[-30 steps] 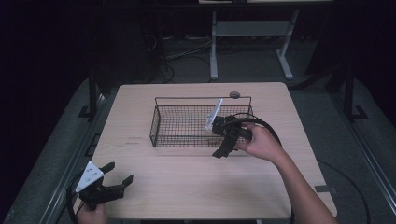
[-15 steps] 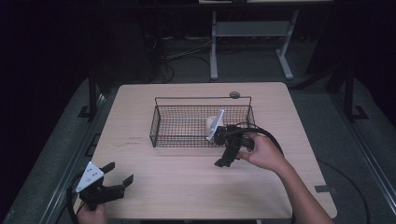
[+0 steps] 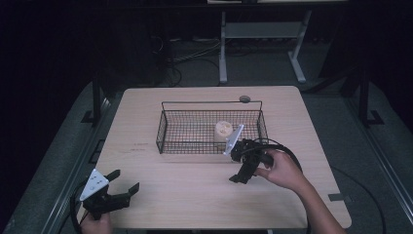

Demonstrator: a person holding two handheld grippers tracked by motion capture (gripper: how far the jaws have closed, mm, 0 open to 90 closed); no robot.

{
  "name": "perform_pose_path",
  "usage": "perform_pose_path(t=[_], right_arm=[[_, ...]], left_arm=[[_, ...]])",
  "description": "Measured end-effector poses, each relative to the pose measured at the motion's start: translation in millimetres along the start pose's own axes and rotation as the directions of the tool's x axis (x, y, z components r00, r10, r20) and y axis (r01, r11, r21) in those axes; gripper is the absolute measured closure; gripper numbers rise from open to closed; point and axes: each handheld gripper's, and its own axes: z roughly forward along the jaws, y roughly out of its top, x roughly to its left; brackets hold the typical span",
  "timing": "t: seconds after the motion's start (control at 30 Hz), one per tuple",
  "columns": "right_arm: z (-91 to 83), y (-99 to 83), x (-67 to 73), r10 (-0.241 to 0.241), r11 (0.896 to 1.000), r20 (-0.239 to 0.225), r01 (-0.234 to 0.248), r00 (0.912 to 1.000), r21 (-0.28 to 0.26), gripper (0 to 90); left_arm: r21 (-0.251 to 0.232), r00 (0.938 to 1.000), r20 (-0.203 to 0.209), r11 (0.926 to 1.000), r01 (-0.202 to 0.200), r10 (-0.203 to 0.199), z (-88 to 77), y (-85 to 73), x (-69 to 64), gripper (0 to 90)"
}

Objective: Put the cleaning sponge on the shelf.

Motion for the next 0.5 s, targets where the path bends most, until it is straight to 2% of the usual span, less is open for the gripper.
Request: perform_pose_path(t=[0.33,0.5], right_arm=[[4.5,-20.7,7.5,0.020,1.000,-0.002,-0.020,0.9998,-0.005,14.9],[6.0,-31.0,11.6,0.023,0.999,0.001,-0.023,0.9997,-0.027,14.9]], left_arm=[[0.003,1.0000,-0.002,1.0000,-0.003,0.003,0.2,-0.1,-0.8,13.9],[0.004,1.0000,-0.003,1.0000,-0.004,0.004,0.5,-0.1,-0.9,13.9]])
